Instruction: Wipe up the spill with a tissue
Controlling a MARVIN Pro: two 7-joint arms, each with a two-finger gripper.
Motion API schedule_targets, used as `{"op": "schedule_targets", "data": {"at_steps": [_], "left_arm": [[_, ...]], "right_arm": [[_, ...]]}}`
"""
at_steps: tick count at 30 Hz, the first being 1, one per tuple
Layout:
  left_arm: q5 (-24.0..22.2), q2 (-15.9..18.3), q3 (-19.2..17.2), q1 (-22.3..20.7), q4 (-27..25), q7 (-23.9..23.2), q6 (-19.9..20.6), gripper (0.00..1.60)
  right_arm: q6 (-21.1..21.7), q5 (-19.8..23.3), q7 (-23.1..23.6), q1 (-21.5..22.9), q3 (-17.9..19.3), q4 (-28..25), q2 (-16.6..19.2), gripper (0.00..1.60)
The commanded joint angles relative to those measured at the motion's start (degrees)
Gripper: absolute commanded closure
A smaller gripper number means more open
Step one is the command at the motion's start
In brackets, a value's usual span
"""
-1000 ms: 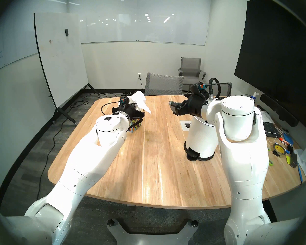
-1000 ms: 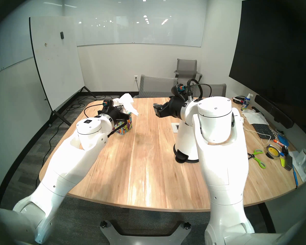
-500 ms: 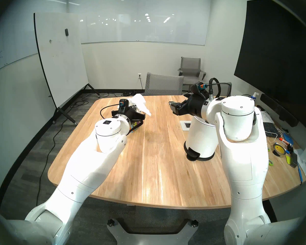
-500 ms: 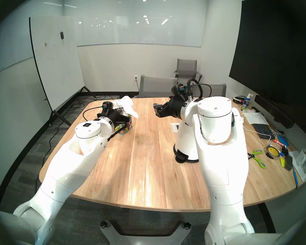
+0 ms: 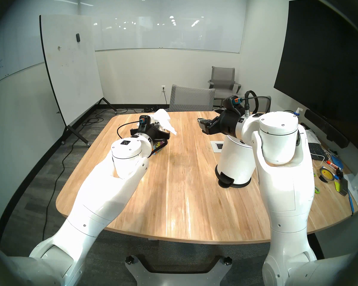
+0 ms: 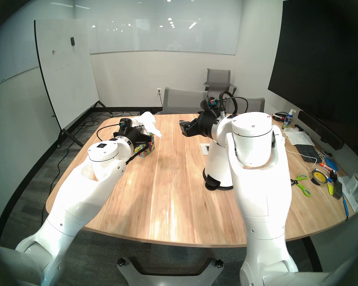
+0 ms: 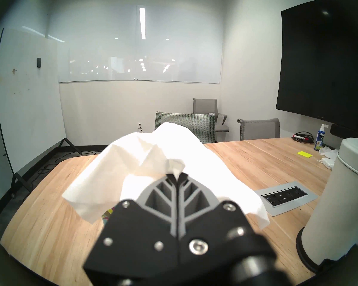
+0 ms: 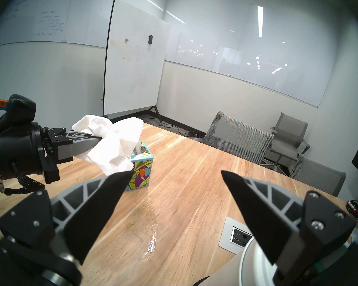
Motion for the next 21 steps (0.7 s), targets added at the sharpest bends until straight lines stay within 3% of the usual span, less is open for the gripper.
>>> {"op": "schedule_targets", "data": {"at_steps": [1, 6, 12, 17, 21], "left_arm": [[0.08, -0.23, -0.04, -0.89, -1.09, -0.17, -0.28, 1.60], [0.11, -0.23, -0.05, -0.91, -1.19, -0.23, -0.29, 1.60], [0.14, -0.18, -0.05, -0.91, -1.34, -0.32, -0.31, 1.60], [0.17, -0.14, -0.06, -0.89, -1.43, -0.39, -0.31, 1.60], [0.20, -0.10, -0.07, -0.86, -1.51, -0.45, -0.31, 1.60]], "right_arm": [[-1.89, -0.05, -0.09, -6.24, 8.33, 3.51, 6.29, 0.00], [-3.22, 1.36, 1.45, -6.89, 10.69, 2.81, 7.81, 0.00], [-5.47, 3.97, 6.37, -12.15, 13.30, -2.91, 6.84, 0.00], [-10.90, 5.14, 6.87, -15.98, 11.45, -6.73, 4.90, 0.00], [-13.55, 4.19, 5.40, -14.57, 9.41, -7.95, 3.52, 0.00]]}}
